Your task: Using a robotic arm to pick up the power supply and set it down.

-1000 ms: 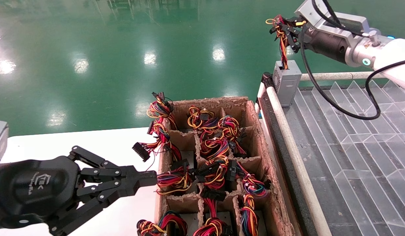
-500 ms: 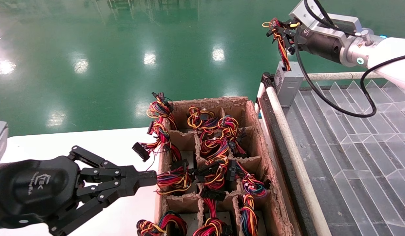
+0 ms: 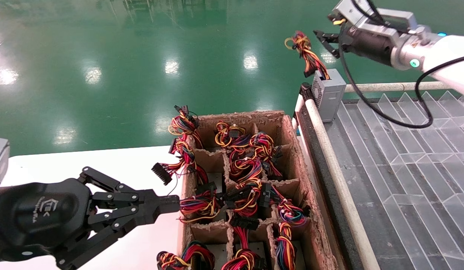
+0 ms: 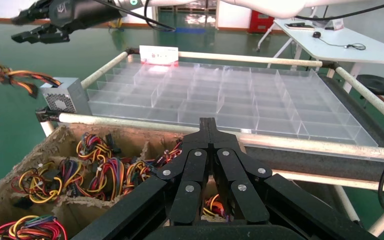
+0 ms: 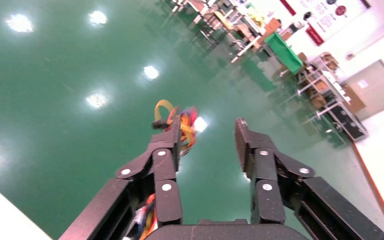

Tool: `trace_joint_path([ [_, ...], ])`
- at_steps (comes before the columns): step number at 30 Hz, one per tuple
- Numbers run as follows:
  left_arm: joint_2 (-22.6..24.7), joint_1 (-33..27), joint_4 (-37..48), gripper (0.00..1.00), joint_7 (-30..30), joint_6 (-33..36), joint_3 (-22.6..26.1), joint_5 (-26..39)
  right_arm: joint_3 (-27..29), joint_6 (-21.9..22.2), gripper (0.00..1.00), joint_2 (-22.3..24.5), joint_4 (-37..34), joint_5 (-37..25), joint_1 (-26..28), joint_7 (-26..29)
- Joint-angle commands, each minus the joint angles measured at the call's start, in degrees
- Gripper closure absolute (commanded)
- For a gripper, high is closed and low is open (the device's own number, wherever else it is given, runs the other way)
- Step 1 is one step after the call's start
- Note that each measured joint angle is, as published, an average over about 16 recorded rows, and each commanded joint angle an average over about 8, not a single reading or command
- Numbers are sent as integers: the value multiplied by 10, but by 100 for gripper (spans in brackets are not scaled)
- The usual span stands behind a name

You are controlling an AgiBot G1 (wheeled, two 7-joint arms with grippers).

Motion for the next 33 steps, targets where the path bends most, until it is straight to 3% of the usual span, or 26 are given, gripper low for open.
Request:
trace_joint_path([
  [1, 0, 0, 0, 100, 0, 0, 0, 0, -2, 4, 0, 1, 1, -4, 3, 3],
  [11, 0, 0, 0, 100, 0, 0, 0, 0, 14, -17, 0, 31, 77, 31, -33, 4],
  [19, 0, 0, 0, 0, 0, 0, 0, 0, 25, -78, 0, 60, 120, 86, -76, 32],
  [33, 0, 0, 0, 0, 0, 0, 0, 0, 49, -191, 0, 118, 207, 196, -162, 81],
])
